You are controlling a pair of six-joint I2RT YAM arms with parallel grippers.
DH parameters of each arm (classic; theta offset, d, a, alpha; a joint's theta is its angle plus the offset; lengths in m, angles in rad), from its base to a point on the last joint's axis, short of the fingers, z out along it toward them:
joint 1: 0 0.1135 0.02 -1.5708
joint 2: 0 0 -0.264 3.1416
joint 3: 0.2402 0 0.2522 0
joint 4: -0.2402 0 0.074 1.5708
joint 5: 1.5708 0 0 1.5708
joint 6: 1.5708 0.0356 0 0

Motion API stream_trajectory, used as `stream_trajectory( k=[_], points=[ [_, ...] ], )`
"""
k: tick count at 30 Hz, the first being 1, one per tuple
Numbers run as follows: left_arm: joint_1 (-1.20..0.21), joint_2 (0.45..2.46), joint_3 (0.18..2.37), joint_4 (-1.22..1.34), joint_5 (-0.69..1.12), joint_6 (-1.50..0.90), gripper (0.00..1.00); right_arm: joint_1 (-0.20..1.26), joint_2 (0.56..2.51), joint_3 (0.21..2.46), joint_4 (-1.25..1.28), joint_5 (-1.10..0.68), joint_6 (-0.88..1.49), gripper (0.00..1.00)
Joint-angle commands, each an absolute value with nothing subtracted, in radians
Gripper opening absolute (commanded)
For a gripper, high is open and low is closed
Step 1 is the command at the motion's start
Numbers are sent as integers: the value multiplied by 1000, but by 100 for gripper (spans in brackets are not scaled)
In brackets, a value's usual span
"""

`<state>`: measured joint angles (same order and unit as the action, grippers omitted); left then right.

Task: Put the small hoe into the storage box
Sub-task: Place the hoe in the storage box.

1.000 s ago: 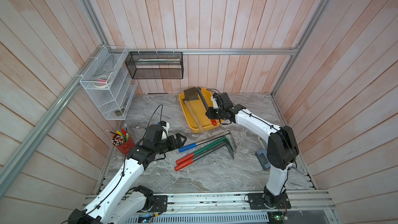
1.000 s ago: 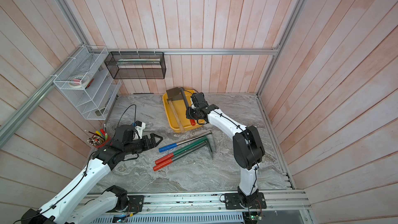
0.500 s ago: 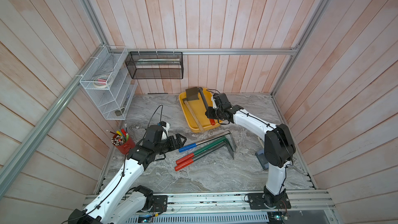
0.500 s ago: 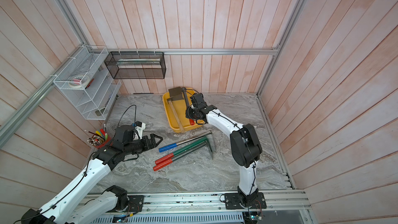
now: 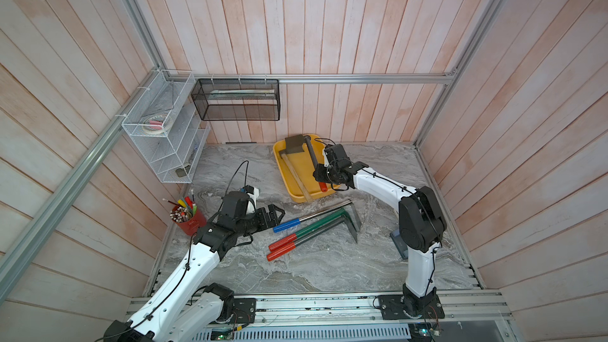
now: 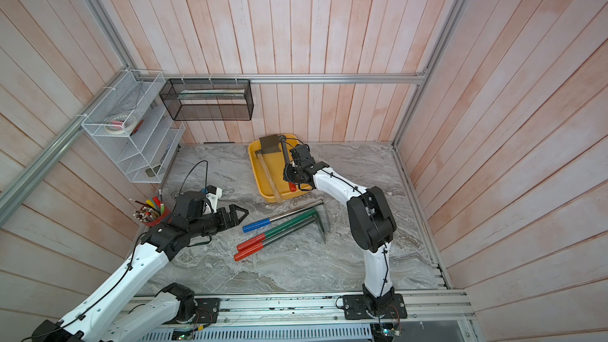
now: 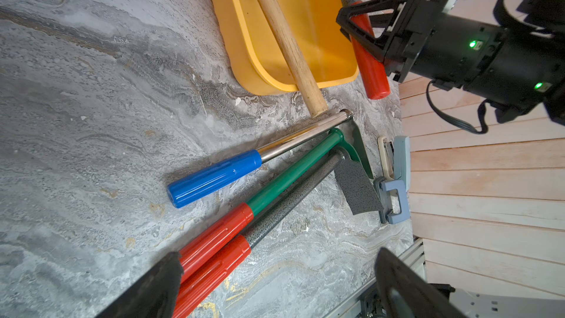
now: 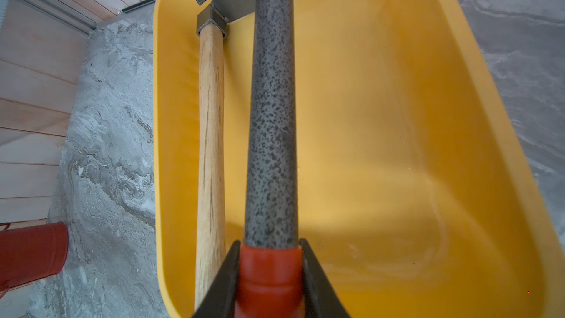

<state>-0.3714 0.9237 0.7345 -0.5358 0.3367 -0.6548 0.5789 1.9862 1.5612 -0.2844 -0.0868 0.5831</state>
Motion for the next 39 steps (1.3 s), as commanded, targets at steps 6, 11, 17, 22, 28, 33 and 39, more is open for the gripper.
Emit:
stream_trajectory(
  k=[6,11,17,22,28,33,39],
  points=[
    [-366,917,720,-532,328,-644,100,575,1973,1545,-165,-84,583,0],
    [-366,914,720,-534,328,-644,100,575,1976,1529,-167,-84,582,0],
    [-366,914,721,-535,330,-646,100,574,1986,1529,-182,-77,571,0],
    [-365,918,724,-535,330,-644,100,575,1993,1534,-193,-77,565,0],
    [-367,925,727,-530,333,-643,100,571,1996,1542,-213,-68,557,0],
    [-366,927,725,-522,336,-644,100,568,1996,1539,-226,-65,549,0],
    [-366,928,720,-518,336,-644,100,556,1993,1526,-236,-77,534,0]
  ],
)
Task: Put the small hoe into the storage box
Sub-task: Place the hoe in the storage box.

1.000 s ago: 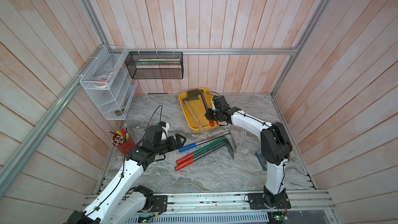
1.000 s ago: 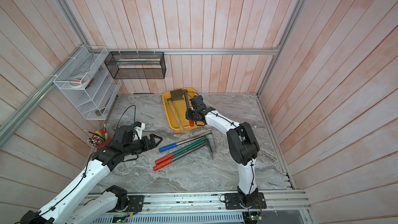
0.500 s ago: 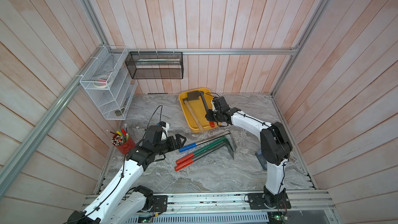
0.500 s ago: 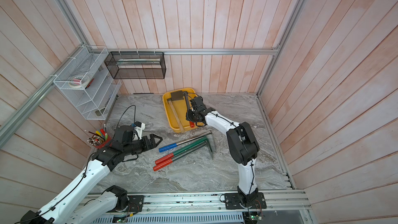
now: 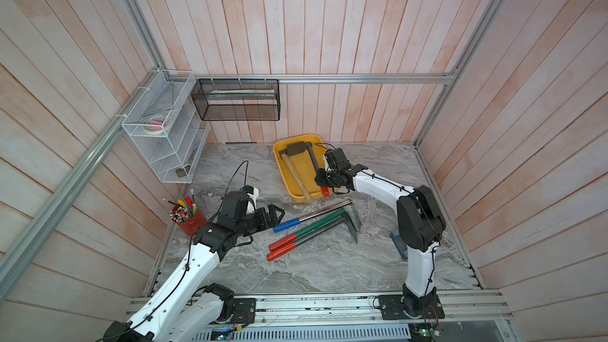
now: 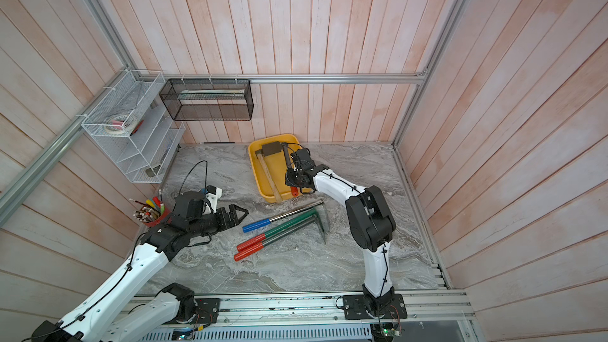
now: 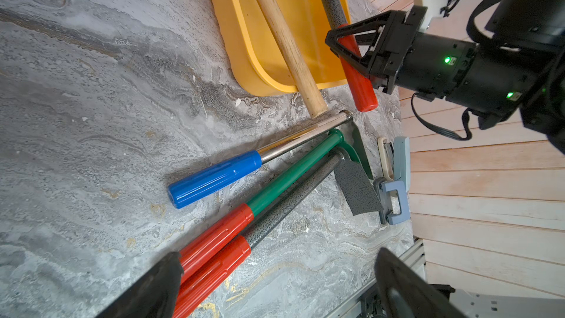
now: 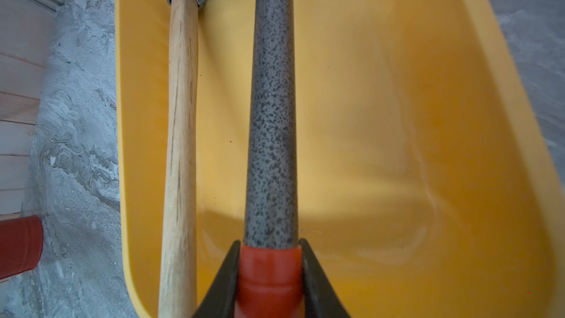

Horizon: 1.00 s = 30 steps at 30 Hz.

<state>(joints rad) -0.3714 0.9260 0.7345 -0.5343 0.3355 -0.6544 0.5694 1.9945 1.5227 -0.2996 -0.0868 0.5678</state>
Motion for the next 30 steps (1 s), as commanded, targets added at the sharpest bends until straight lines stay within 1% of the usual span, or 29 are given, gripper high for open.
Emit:
stream_trajectory(
  k=[1,13,30],
  points=[
    [-365,928,718,-518,338,-645,100,557,1992,1526,-240,-77,529,0],
    [-366,911,700,-526,331,-647,100,540,2003,1538,-287,-101,465,0],
    [-365,912,698,-529,325,-645,100,512,2023,1565,-328,-115,441,0]
  ],
)
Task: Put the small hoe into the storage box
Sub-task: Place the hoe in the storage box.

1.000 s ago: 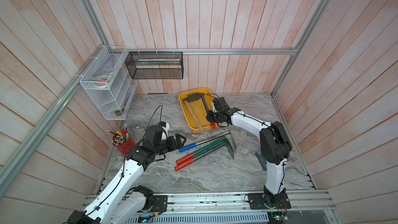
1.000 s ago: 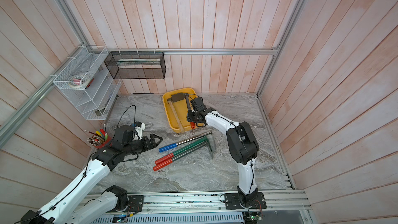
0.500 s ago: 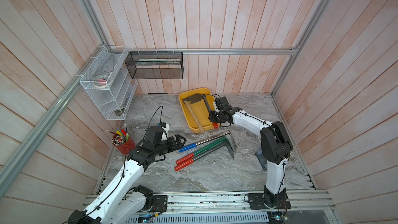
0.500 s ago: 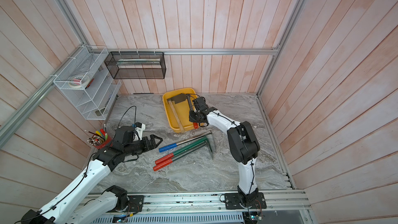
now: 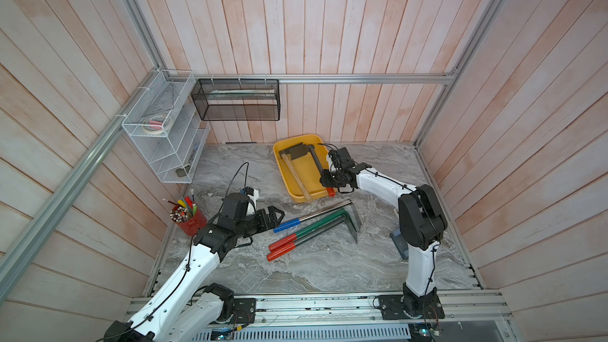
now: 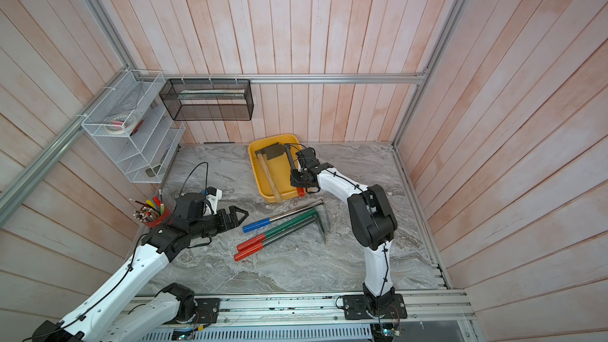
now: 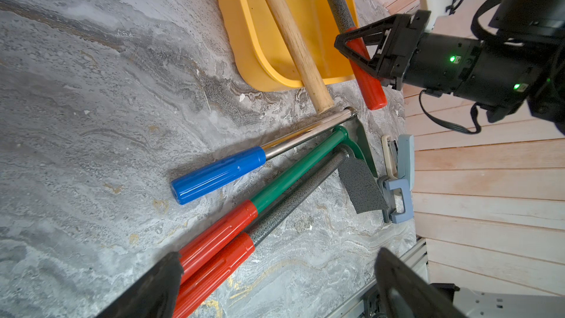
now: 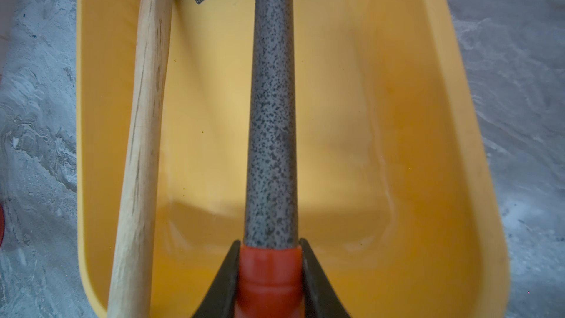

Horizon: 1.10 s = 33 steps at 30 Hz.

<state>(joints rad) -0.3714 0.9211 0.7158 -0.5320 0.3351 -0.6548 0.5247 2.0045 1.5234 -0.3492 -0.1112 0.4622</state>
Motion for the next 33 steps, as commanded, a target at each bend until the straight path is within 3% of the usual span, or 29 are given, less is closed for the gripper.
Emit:
stream_trajectory(
  k=[1,19,33],
  points=[
    [-366,911,698,-530,324,-644,100,511,2024,1567,-328,-115,439,0],
    [-366,933,674,-525,311,-636,100,485,2043,1559,-352,-129,408,0],
    [-366,967,668,-542,307,-612,100,476,2046,1563,-414,-100,368,16]
  ],
)
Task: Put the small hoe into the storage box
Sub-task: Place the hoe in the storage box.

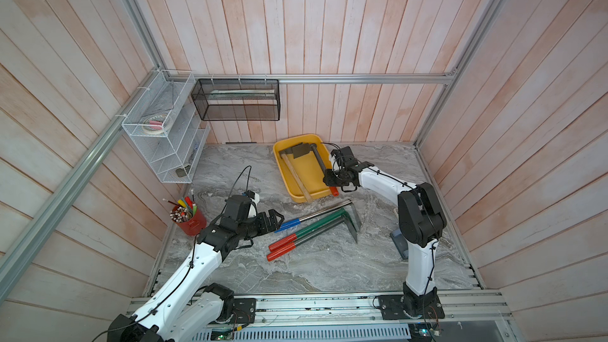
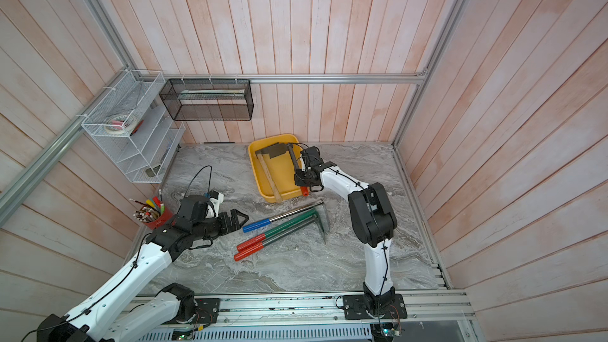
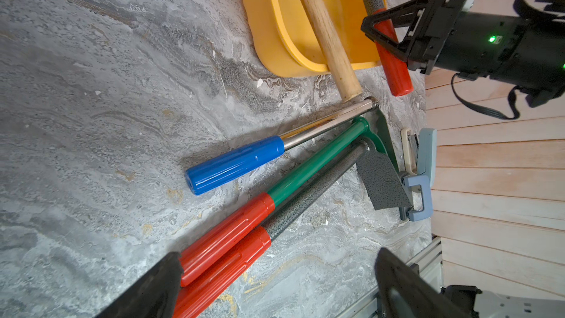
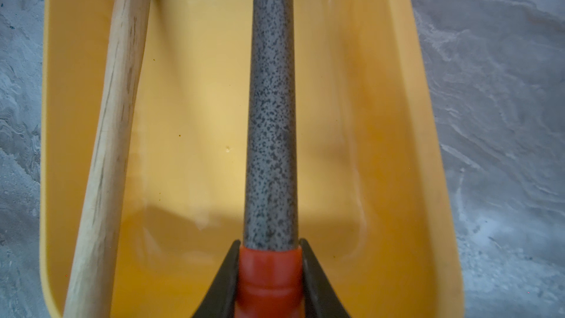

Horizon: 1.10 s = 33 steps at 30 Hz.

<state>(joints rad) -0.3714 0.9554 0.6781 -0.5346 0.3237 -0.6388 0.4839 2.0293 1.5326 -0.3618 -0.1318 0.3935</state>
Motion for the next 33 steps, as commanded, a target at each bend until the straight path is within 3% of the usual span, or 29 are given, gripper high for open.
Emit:
stream_trajectory(
  k=[1,11,33],
  points=[
    [-366,975,673,-547,305,-608,100,476,2044,1563,-417,-97,367,18],
    [-365,1022,688,-569,316,-560,100,470,2023,1547,-422,-77,356,32],
    [-366,1010,677,-573,341,-568,100,463,2074,1630,-429,-78,343,38]
  ],
)
